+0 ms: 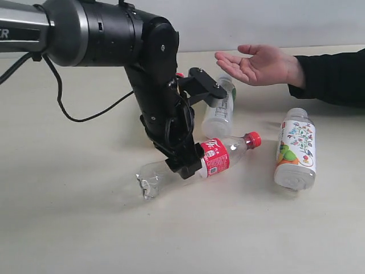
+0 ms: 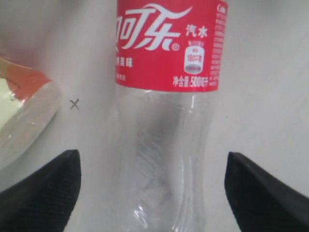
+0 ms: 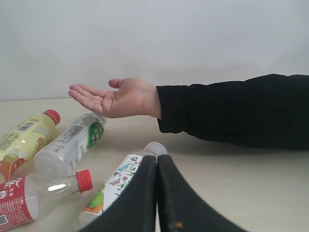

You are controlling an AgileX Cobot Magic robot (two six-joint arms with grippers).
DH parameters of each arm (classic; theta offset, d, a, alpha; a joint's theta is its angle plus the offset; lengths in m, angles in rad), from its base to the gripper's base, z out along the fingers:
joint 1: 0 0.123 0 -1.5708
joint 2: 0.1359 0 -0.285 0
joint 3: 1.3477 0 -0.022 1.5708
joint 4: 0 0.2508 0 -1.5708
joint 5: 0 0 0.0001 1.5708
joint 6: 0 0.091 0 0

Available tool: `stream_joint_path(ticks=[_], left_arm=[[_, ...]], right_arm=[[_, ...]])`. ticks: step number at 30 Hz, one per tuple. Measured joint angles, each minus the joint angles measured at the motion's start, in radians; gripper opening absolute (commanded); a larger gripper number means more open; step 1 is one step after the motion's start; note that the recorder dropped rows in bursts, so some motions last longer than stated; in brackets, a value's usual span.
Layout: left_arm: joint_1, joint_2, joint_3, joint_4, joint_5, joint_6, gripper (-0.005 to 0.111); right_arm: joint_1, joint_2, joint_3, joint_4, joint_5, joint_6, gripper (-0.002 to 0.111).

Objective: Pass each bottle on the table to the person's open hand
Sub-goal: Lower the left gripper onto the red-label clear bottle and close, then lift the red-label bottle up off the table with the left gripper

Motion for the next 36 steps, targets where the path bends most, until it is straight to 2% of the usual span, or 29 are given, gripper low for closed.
stream_joint_path(ticks=[22,25,28,33,36], left_arm=[[0.000,0.094,-0.002,0.009,-0.006,0.000,0.078],[0.000,0.094,-0.002,0.009,-0.010,0.000,0.075],[0.000,0.094,-0.002,0.009,-0.011,0.000,0.060],[0.000,0.094,-0.003,0.009,-0.011,0.000,0.020],[0.000,0.094,-0.004,0.009,-0.011,0.000,0.000]], right_arm=[[0.000,0.000,0.000,0.000,0.000,0.000,0.000],[0.000,0.000,0.000,0.000,0.000,0.000,0.000],[0.000,0.000,0.000,0.000,0.000,0.000,0.000],[0.000,0.000,0.000,0.000,0.000,0.000,0.000],[0.000,0.000,0.000,0.000,0.000,0.000,0.000]])
